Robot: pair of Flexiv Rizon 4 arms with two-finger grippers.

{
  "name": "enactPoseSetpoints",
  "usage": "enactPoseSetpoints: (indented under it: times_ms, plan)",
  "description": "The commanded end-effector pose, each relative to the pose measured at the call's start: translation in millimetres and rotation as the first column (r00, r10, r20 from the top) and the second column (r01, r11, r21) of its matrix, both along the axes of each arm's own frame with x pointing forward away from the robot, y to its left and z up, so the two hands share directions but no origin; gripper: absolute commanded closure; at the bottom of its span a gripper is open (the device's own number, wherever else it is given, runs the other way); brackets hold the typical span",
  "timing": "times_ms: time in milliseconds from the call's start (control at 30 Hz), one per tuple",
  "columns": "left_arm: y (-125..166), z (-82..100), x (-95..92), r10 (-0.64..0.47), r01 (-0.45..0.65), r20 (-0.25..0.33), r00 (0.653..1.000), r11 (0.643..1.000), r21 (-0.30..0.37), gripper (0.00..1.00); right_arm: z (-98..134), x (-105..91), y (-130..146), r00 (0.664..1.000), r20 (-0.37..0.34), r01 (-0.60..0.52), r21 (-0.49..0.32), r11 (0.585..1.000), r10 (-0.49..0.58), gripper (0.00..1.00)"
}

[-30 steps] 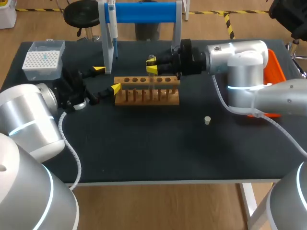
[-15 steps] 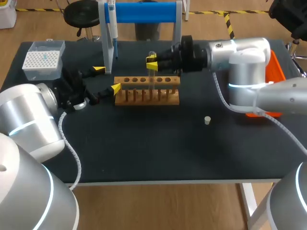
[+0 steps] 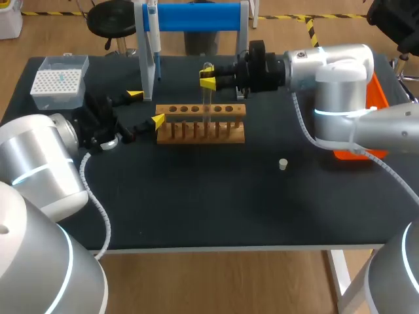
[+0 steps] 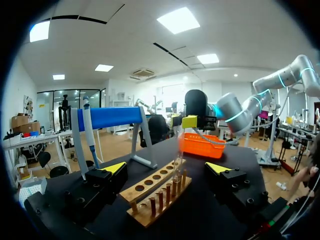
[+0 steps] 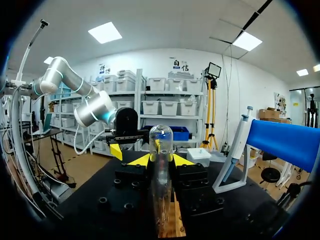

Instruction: Invert the test tube, pick up the pipette, mount the tip to pipette, aspirate from beaker and dispense into the tube, eject the tip, return the pipette, and cap with the stopper.

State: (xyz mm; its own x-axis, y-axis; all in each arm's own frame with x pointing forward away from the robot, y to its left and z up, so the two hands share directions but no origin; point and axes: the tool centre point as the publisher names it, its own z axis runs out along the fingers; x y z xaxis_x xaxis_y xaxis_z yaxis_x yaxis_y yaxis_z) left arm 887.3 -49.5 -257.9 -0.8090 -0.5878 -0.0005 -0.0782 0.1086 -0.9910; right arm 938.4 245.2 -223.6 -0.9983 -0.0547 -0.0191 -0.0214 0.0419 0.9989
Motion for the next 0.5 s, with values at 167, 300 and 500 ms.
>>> enactPoseSetpoints:
  times_ms: [167, 300, 500]
  plan:
    - [-1.6, -0.8, -0.8, 0.006, -0.006, 0.003, 1.0, 1.0, 0.0, 0.0, 15.0, -8.2, -5.6, 1.0, 0.015, 0.012, -0.001, 1.0, -0.012, 1.0]
    - [-1.6, -0.8, -0.8, 0.006, -0.006, 0.003, 1.0, 1.0, 0.0, 0.0, 20.1, -12.4, -9.3, 1.0, 0.018, 0.012, 0.002, 1.0, -0.013, 1.0]
    - [-1.6, -0.8, -0.8, 0.006, -0.006, 0.003, 1.0, 1.0, 0.0, 0.0, 25.6, -22.1, -17.9, 1.0, 0.025, 0.016, 0.0, 1.0, -0.016, 1.0]
